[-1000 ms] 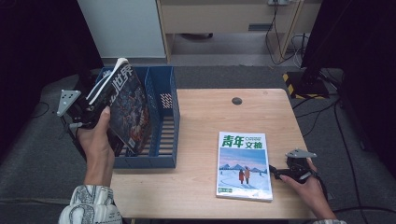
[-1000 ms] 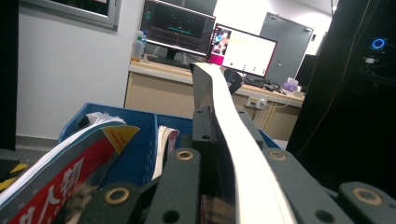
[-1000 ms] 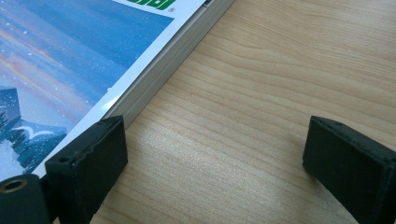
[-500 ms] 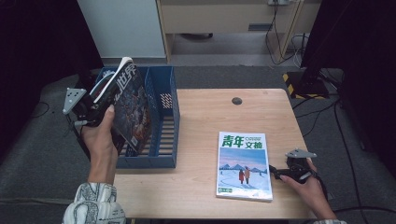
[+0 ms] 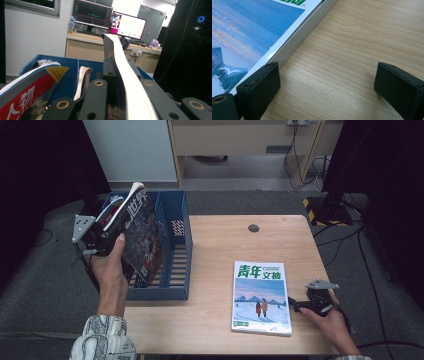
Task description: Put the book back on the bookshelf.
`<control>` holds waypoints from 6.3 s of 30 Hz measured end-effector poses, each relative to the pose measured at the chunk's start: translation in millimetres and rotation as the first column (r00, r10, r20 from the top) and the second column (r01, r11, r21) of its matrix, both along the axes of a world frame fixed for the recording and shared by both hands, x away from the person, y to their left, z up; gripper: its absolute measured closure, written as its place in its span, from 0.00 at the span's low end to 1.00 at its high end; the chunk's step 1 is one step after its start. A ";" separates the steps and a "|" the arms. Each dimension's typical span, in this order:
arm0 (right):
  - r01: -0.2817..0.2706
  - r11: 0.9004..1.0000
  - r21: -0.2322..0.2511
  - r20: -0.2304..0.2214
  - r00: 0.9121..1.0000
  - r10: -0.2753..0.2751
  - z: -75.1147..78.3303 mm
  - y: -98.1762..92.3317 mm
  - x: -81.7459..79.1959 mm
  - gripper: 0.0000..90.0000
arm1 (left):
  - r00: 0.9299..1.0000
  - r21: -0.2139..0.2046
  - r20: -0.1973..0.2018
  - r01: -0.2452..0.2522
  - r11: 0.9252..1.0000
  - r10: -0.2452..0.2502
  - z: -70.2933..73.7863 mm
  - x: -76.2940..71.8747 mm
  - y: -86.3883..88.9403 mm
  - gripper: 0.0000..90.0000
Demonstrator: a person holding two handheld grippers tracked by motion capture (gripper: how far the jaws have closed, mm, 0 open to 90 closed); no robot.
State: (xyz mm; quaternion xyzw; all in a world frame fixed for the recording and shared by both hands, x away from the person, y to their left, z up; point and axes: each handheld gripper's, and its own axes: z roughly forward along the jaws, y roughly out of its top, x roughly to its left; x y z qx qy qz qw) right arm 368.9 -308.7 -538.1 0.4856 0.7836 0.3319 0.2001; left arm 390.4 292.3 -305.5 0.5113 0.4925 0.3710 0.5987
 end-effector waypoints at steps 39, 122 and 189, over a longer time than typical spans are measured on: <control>0.001 1.000 0.000 0.000 1.000 -0.001 0.0 0.0 -0.1 0.08 | 1.000 -0.005 -0.001 -0.026 1.000 0.026 -32.6 5.3 -1.1 0.91; 0.010 1.000 0.003 0.001 1.000 -0.010 -0.2 0.7 -0.8 0.08 | 0.998 -0.033 -0.014 -0.061 0.998 0.061 -73.4 34.5 -30.0 0.90; 0.013 1.000 0.001 0.004 1.000 -0.013 -0.3 0.8 -1.1 0.08 | 0.990 0.081 -0.110 -0.078 0.994 0.086 -100.4 -14.6 -30.3 0.67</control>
